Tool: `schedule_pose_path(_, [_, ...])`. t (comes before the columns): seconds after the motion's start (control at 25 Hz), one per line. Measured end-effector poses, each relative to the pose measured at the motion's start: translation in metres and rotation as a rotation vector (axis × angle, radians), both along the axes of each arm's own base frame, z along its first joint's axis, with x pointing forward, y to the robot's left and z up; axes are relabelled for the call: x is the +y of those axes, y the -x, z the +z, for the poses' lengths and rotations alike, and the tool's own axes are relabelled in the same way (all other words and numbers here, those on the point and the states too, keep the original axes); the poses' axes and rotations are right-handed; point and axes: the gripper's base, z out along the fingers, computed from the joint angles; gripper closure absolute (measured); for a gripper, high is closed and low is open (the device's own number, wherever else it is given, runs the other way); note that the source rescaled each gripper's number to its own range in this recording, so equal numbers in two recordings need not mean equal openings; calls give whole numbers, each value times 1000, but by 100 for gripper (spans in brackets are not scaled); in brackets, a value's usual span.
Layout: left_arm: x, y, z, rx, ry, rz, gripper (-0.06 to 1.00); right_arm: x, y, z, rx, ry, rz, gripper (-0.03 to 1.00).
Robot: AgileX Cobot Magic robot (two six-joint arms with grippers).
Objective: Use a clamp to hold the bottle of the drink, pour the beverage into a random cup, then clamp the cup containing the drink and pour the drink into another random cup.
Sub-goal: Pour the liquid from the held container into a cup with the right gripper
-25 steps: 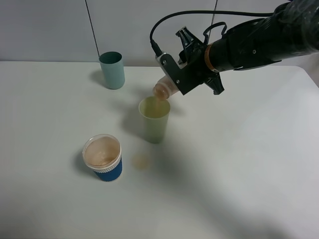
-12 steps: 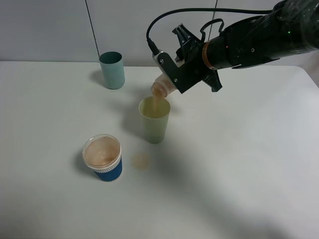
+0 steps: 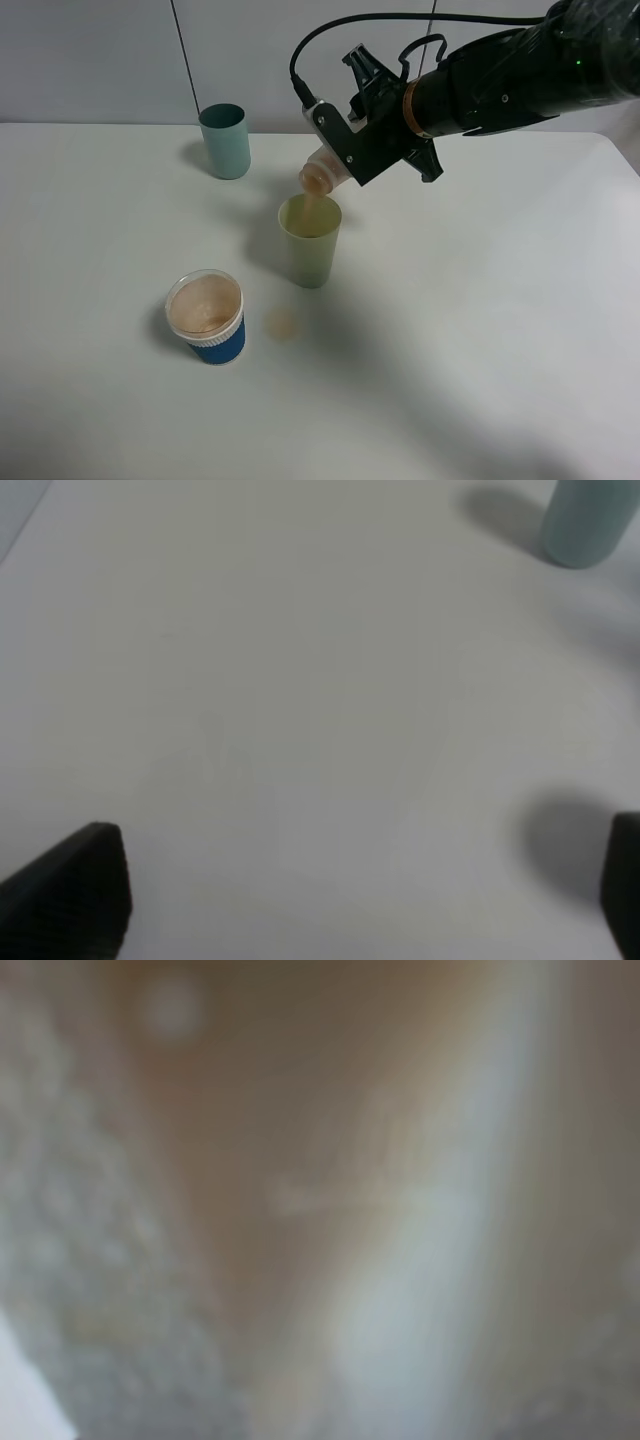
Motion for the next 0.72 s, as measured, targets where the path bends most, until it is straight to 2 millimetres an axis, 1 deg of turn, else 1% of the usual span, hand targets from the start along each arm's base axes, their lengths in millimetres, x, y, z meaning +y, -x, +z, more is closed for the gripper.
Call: schedule_pose_path(0.72, [0,0,0,0,0,0,-1,-1,-1,1,-24,38,21,96])
